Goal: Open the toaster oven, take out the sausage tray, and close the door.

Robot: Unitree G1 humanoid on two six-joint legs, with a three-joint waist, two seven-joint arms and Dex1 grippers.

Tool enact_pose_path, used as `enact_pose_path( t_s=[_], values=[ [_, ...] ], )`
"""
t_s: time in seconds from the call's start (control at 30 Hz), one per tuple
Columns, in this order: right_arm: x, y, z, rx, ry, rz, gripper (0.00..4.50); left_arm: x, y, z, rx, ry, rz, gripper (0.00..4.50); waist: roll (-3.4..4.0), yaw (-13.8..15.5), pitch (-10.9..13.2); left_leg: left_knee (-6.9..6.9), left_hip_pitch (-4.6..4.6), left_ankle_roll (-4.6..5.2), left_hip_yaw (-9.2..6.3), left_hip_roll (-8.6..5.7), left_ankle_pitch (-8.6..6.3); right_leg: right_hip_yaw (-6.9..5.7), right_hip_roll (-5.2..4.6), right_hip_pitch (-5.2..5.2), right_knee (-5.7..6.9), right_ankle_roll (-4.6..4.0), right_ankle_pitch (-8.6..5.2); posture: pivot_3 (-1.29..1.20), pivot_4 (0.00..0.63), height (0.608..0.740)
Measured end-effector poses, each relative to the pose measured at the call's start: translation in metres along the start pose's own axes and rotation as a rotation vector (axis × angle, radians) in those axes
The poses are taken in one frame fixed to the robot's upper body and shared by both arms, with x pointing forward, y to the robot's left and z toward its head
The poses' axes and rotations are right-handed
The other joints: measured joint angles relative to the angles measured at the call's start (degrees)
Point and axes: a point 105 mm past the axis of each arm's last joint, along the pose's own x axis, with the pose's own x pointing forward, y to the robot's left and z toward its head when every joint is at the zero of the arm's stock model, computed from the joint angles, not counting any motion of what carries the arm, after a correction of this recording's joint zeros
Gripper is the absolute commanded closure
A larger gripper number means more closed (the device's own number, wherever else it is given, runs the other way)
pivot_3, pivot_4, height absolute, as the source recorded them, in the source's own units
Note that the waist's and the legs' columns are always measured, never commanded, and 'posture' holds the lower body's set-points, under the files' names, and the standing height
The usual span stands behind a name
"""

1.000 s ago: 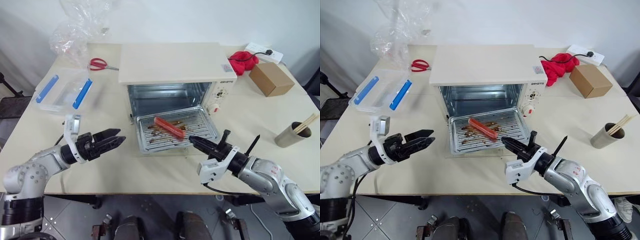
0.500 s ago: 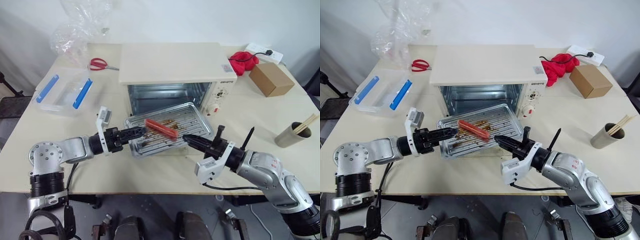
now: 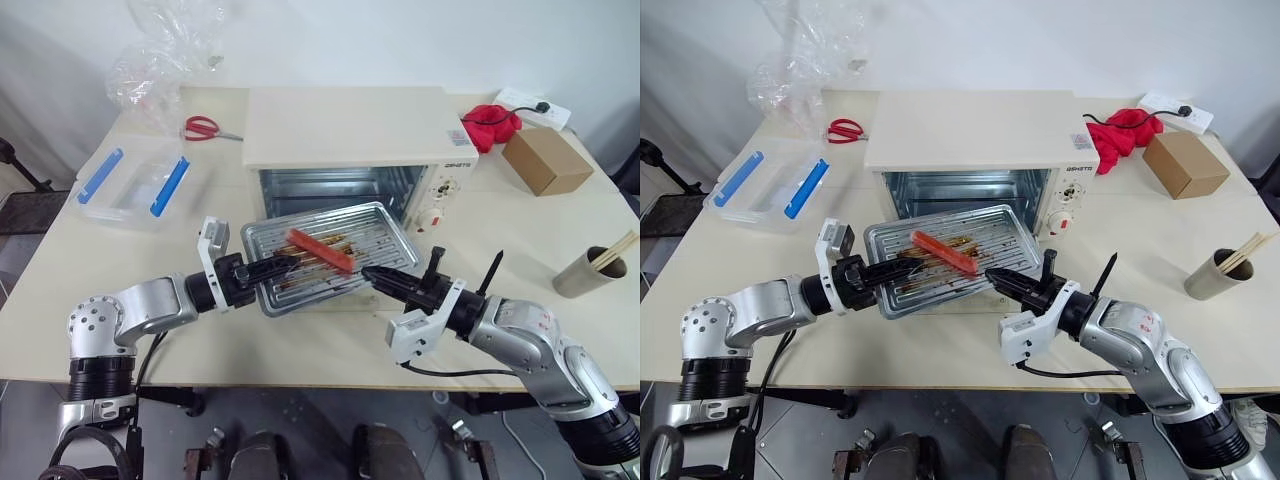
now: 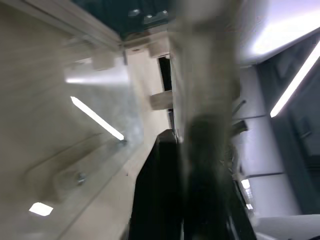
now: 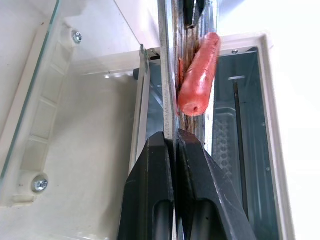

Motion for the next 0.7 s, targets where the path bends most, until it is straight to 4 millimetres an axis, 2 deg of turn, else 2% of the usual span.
enact_pose_path(
  t_s=[0.17, 0.37, 0.5, 0.6, 0.7],
  values=[
    [0.001, 0.003, -0.002, 0.089, -0.003, 0.015, 3.2, -0.003, 0.006, 0.002, -0.044, -0.016, 0.005, 4.5, 0.0, 0.02, 0.0, -0.01, 0.02, 0.01, 0.0, -0.01, 0.0, -0.01, 0.02, 0.02, -0.01, 0.0, 0.0, 0.0, 0.15, 0.74],
    [-0.003, -0.003, 0.001, 0.134, -0.045, -0.006, 1.27, -0.015, 0.018, 0.006, -0.101, -0.067, 0.018, 4.5, 0.0, -0.01, 0.0, -0.03, 0.04, 0.0, 0.01, 0.0, 0.01, -0.01, 0.04, 0.03, -0.01, 0.0, 0.0, 0.0, 0.15, 0.74],
    [-0.017, -0.01, -0.009, 0.172, -0.042, -0.029, 0.02, -0.035, 0.029, 0.001, -0.162, -0.116, 0.004, 4.5, 0.0, -0.04, 0.0, -0.04, 0.05, 0.0, 0.02, 0.0, 0.01, 0.0, 0.04, 0.03, -0.02, 0.0, 0.0, 0.0, 0.15, 0.74],
    [-0.027, -0.009, -0.022, 0.228, -0.013, -0.05, 0.02, -0.055, 0.032, -0.013, -0.182, -0.097, -0.011, 4.5, -0.02, -0.21, -0.01, -0.1, 0.11, -0.01, 0.07, 0.0, 0.0, 0.03, 0.05, 0.03, -0.02, 0.0, -0.01, 0.0, 0.15, 0.74],
    [-0.046, 0.003, -0.056, 0.306, 0.107, -0.024, 0.02, -0.088, 0.035, -0.027, -0.218, -0.134, -0.02, 4.5, -0.02, -0.28, -0.01, -0.13, 0.16, -0.02, 0.14, 0.0, 0.0, 0.09, 0.05, 0.03, -0.03, -0.03, -0.03, 0.0, 0.15, 0.74]
  ],
)
